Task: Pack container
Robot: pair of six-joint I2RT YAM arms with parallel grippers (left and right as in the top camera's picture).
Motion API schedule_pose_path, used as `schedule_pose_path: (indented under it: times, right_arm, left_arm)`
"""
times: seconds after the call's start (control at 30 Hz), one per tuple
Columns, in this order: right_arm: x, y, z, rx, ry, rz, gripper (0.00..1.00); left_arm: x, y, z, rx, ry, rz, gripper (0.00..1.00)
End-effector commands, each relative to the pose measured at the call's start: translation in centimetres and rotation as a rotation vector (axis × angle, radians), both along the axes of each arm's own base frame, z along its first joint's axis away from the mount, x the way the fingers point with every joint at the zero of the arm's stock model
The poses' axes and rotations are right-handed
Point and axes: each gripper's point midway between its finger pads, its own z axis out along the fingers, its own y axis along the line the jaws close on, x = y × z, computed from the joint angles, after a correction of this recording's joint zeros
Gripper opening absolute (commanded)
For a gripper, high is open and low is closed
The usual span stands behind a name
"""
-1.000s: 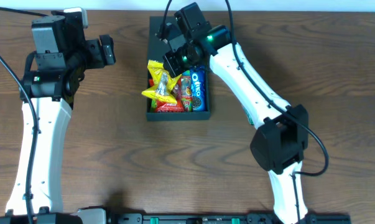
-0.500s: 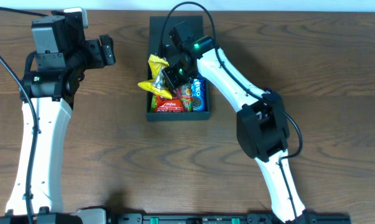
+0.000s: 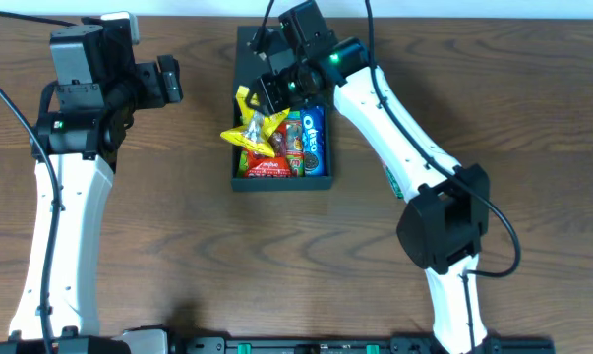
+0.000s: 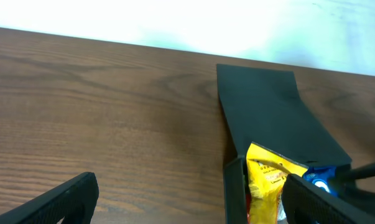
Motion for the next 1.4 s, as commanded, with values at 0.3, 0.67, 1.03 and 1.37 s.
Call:
schedule_pose_path:
  times: [0.3,0.67,1.03,1.37]
  right_arm:
    - [-2.0,1.4,-5.9,-0.147,0.181,-0.201,0.51]
    - [-2.4,0.7,-9.2,-0.234,0.197,-0.173,0.01]
    - [-5.3,-1.3,-5.8,-0.275,0.262,-0.169,0.01]
    - [-6.1,-1.2,-8.8,-0.334,0.312,-0.16,0.01]
  left_arm:
    - [-0.1,0.2,1.9,0.009,-0.043,-0.001,0.95]
    - [-0.1,0.2,1.8,0.009,-0.039,-0.001,0.95]
    - [-0.1,0.2,1.8,0.008,-0.039,-0.001,0.95]
    - [-0.1,0.1,1.8,0.007,-0.039,-0.002,0.95]
